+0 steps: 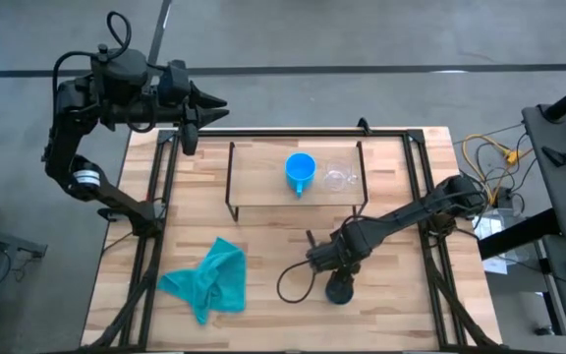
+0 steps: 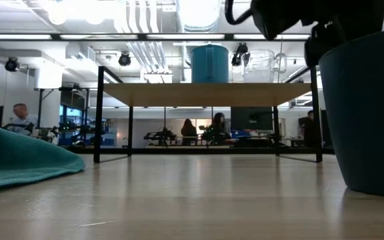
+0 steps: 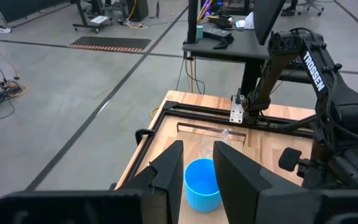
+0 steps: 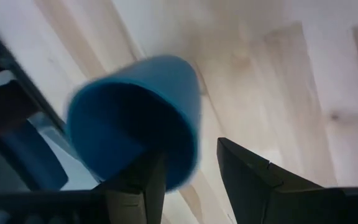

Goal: Stack small to large cups/mugs on shelf
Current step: Put the blue cup on the shelf

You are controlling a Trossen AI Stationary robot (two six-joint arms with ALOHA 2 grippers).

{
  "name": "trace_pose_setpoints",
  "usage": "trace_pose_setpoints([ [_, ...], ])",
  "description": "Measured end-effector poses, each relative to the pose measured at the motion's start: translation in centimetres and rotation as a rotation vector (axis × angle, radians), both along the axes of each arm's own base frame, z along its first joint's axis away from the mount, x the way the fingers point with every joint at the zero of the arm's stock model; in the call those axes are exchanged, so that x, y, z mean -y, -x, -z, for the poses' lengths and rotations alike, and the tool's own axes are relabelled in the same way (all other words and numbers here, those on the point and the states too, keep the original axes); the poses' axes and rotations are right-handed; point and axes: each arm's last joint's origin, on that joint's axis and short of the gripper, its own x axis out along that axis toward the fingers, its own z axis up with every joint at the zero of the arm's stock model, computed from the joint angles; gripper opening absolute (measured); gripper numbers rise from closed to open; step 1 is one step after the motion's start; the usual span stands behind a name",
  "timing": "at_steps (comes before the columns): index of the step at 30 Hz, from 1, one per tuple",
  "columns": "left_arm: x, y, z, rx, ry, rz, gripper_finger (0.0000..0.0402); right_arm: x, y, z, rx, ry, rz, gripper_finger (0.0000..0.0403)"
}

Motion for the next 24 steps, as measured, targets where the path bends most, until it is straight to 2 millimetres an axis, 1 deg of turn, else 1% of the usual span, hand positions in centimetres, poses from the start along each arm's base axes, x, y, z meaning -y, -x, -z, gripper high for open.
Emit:
trace_pose_setpoints([
  [5,0.0,0.0,0.0,0.0,0.0,0.0,0.0076,-0.3,-0.6,0.3,0.041,-0.015,-0.006,0.0137],
  [10,0.0,0.0,0.0,0.001,0.0,0.0,0.0076,-0.5,-1.3,2.4,0.003,0.005,-0.061,0.0133],
  [13,0.0,0.0,0.0,0.0,0.0,0.0,0.0076,-0.7,-1.6,3.5,-0.01,0.008,-0.094,0.0112],
  [16,0.0,0.0,0.0,0.0,0.0,0.0,0.0076,-0.7,-1.7,3.9,-0.019,0.007,-0.103,0.0068],
  [18,0.0,0.0,0.0,0.0,0.0,0.0,0.0076,-0.6,-1.7,3.8,-0.015,0.006,-0.101,0.0032],
  [19,0.0,0.0,0.0,0.0,0.0,0.0,0.0076,-0.6,-1.7,3.5,-0.008,0.003,-0.103,0.002],
  [24,0.0,0.0,0.0,0.0,0.0,0.0,0.0076,-0.2,-1.2,0.7,0.065,-0.023,-0.077,0.001],
])
